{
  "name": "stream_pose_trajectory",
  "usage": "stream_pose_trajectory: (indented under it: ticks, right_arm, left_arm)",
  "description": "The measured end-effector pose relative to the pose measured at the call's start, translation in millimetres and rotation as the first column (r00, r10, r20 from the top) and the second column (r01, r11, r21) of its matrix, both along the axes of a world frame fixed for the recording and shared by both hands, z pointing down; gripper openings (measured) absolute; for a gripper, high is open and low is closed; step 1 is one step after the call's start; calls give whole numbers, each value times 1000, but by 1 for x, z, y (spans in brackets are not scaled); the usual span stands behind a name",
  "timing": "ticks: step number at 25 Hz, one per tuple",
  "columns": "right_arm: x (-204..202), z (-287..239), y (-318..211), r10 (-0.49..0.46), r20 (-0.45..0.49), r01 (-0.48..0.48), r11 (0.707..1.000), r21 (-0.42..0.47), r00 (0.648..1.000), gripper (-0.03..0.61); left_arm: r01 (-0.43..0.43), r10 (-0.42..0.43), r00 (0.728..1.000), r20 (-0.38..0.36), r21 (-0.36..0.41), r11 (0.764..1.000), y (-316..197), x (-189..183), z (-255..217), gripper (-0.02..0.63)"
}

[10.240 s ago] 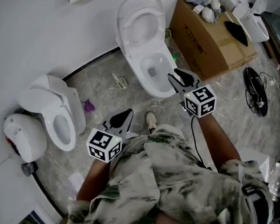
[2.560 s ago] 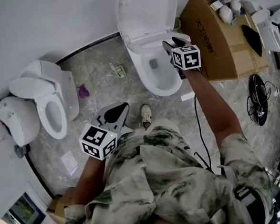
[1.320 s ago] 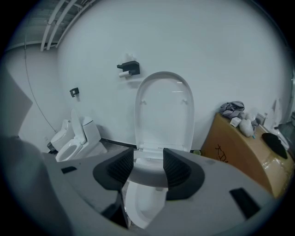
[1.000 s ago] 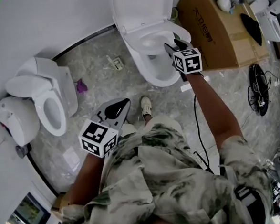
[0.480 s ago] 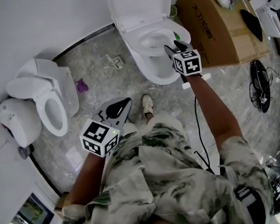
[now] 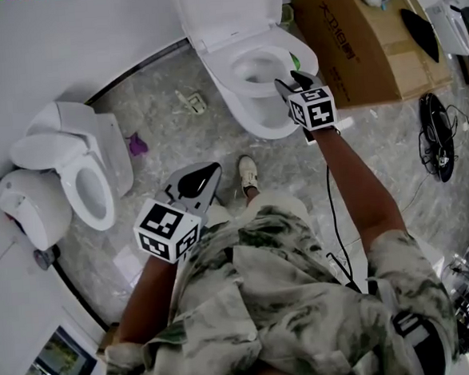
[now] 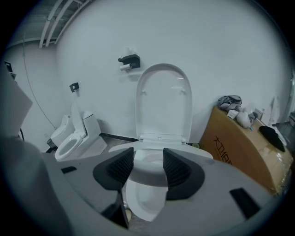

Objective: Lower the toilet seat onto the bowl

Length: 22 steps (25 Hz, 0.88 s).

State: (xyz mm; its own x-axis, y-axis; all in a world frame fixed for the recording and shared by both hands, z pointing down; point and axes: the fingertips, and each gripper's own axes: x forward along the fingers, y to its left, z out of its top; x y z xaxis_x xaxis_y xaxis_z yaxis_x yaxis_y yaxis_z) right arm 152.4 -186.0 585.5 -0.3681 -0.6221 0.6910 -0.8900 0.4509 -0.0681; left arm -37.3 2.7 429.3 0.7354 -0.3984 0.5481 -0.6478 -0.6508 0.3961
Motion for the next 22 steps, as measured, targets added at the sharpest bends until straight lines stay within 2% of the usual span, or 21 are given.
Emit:
stream_pose_trajectory:
  ticks: [22]
  right_arm:
    - [12, 33, 30, 29, -3, -29, 998, -54, 1000, 219]
  left_arm:
    - [-71, 71, 997, 10, -17, 997, -4, 17, 9, 23]
